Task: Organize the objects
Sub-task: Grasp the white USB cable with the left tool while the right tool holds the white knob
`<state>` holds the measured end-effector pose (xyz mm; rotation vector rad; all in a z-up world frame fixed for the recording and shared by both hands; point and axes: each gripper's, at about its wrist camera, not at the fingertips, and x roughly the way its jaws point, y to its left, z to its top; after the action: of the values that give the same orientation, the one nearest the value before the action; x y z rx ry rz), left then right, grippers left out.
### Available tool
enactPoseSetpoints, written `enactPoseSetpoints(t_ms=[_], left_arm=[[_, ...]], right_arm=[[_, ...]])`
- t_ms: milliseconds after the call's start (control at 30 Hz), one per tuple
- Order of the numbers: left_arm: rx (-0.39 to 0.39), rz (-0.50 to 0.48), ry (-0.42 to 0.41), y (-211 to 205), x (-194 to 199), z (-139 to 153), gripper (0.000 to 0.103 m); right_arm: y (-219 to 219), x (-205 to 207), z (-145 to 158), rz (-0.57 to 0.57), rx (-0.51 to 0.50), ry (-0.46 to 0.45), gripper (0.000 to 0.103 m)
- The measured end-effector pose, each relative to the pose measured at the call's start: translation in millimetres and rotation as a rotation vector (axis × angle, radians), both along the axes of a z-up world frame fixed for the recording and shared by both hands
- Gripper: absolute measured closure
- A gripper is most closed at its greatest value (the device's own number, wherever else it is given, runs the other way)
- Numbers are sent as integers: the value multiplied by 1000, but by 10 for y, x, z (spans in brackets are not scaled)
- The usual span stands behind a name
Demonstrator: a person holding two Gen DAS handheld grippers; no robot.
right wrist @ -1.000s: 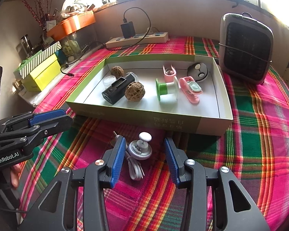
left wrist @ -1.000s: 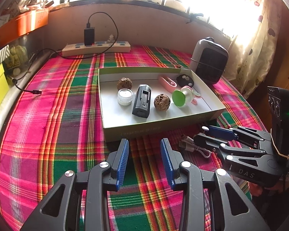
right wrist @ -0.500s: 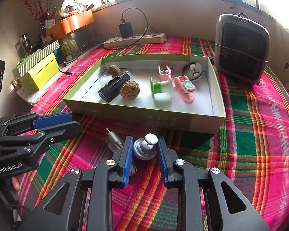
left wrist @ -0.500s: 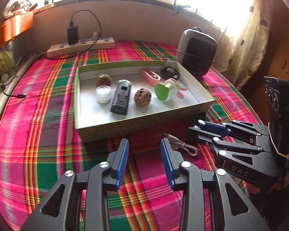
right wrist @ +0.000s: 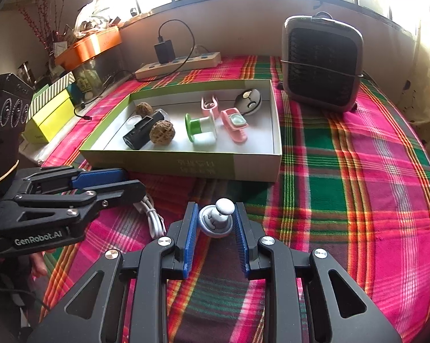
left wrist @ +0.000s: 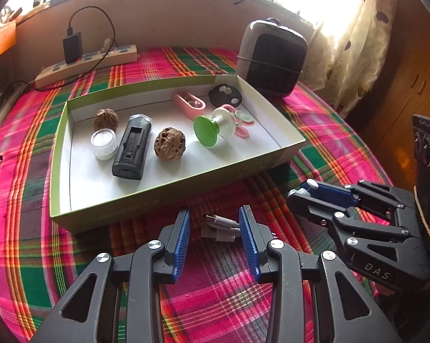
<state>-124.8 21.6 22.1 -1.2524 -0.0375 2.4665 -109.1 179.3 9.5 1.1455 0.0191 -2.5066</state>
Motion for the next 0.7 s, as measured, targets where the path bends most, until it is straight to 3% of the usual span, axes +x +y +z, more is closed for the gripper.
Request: enactPoseSetpoints(t_ms=[467, 700], left_arm=[[29, 51, 0, -192, 86, 10, 70], [52, 71, -9, -283, 110, 14, 70]], right_arm=[[-320, 106, -50, 99, 78, 12, 77], [-534, 213, -54, 182, 71, 7, 77]])
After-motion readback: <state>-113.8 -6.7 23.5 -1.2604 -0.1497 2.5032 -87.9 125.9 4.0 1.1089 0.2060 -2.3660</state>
